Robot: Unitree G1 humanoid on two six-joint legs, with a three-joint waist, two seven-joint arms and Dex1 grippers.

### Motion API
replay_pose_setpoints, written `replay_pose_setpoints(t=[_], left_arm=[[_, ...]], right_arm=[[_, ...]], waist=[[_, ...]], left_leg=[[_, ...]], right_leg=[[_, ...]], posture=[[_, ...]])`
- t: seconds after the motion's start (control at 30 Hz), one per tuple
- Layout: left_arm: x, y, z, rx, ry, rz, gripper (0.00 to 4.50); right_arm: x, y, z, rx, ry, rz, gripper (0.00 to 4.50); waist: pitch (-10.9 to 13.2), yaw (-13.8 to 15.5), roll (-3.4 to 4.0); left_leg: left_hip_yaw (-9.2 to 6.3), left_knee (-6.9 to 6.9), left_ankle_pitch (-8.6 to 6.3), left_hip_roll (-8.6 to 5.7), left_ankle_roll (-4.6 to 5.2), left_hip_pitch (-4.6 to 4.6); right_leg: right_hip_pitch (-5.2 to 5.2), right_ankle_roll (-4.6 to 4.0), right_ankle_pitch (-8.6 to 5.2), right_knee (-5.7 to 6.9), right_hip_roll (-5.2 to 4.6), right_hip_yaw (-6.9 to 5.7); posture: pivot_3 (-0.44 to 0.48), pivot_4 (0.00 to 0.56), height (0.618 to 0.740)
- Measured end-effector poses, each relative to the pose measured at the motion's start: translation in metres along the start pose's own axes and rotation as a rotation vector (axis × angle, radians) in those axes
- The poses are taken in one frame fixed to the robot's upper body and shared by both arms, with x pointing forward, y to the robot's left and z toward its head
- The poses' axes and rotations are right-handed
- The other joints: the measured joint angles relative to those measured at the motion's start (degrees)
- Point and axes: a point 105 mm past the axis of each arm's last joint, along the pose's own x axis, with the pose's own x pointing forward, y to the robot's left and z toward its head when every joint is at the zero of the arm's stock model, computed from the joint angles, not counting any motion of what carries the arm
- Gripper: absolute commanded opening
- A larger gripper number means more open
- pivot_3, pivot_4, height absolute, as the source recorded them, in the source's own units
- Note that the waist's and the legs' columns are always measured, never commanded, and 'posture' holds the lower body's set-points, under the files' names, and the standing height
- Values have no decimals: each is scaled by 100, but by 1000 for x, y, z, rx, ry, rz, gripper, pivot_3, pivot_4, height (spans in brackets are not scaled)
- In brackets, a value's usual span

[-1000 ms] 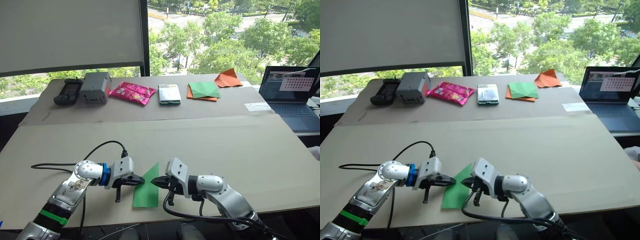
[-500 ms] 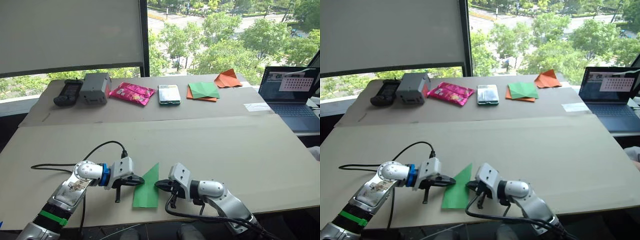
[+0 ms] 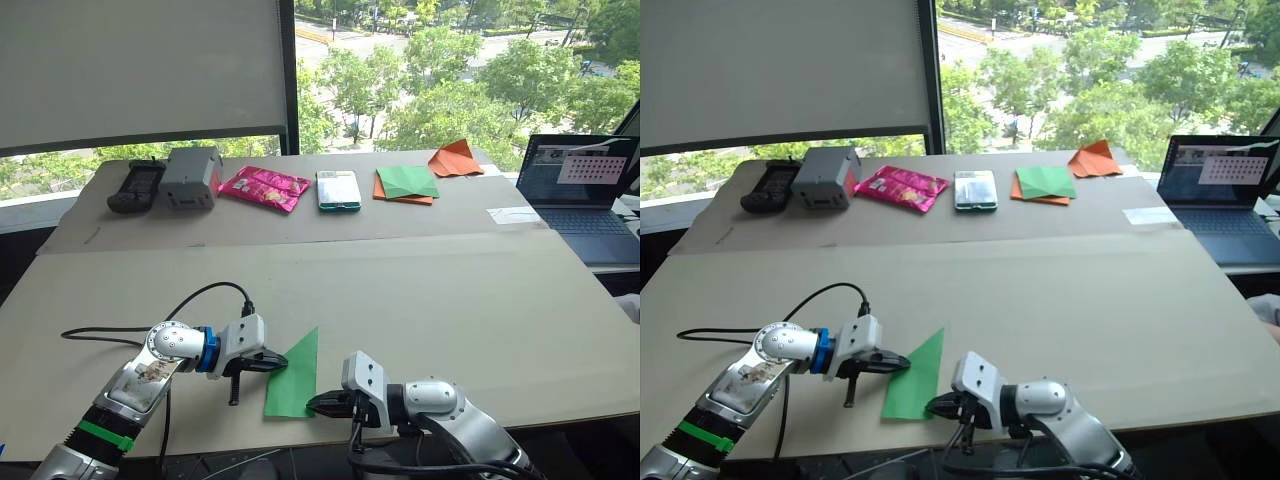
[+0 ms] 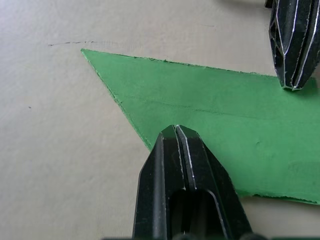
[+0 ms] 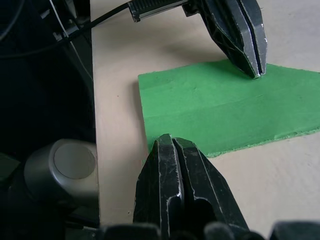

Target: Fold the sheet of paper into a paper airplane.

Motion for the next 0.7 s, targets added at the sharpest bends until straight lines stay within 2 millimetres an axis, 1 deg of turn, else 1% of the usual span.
replay_pose_setpoints(t=[0.1, 0.13, 0.23, 0.33, 0.4, 0.43, 0.5, 0.57, 0.63, 0.7], left_arm=[[0, 0, 0, 0, 1, 0, 26], [0, 0, 0, 0, 3, 0, 26], [-1, 0, -1, 0, 4, 1, 26], [-1, 1, 0, 3, 2, 3, 26], [-2, 2, 1, 3, 0, 12, 26], [-4, 4, 1, -1, -5, 18, 26], [-9, 8, 1, -41, -22, 42, 26], [-17, 12, 0, -81, -26, 59, 26], [-26, 15, 4, -129, -62, 68, 26], [-34, 19, 11, -141, -96, 73, 26]], right_arm=[[0, 7, -1, 6, 11, 33, 0], [0, 9, -1, 7, 12, 37, 0], [1, 9, -1, 7, 12, 39, 0], [-3, 5, 4, 32, -12, 4, 0], [-11, -3, 7, 60, -24, -45, 0], [-19, -8, 14, 62, -43, -82, 0], [-36, -15, 37, 15, -99, -151, 0], [-48, -15, 58, -23, -158, -191, 0], [-52, -13, 68, -48, -173, -214, 0], [-54, -14, 69, -58, -161, -243, 0]], waist=[[0, 1, -1], [-1, 1, -2], [-3, 0, -4], [-2, 0, -9], [11, 3, -5], [25, 5, -3], [45, 5, -1], [56, -2, -7], [73, -1, -18], [87, 1, -27]], left_leg=[[0, 0, -7, 0, -12, 0], [0, 0, -19, 0, -31, 0], [0, 0, -21, 0, -34, 0], [0, 2, -20, 0, -34, -2], [0, 8, -20, -1, -34, -7], [1, 10, -20, -2, -34, -8], [0, 8, -20, -1, -34, -10], [-8, 0, -20, 0, -34, -7], [-8, -4, -20, 0, -33, -8], [-6, -1, -20, -1, -33, -10]], right_leg=[[0, 0, 0, -1, 0, 0], [-1, 0, 0, -1, 0, 0], [-1, 0, 0, -1, 0, 0], [-2, 0, 0, -1, 0, 0], [-3, 0, 0, -3, -1, 1], [-4, 0, 0, -4, -2, 1], [-9, 1, 0, -2, 1, 1], [-10, 1, 0, 2, 4, -2], [-13, 1, 0, -1, 4, -2], [-11, 1, 0, -7, 0, -1]], posture=[[0, 150, 740], [0, 150, 740], [0, 150, 740], [0, 150, 740], [0, 150, 740], [0, 150, 740], [0, 150, 740], [0, 150, 740], [0, 150, 740], [0, 150, 740]])
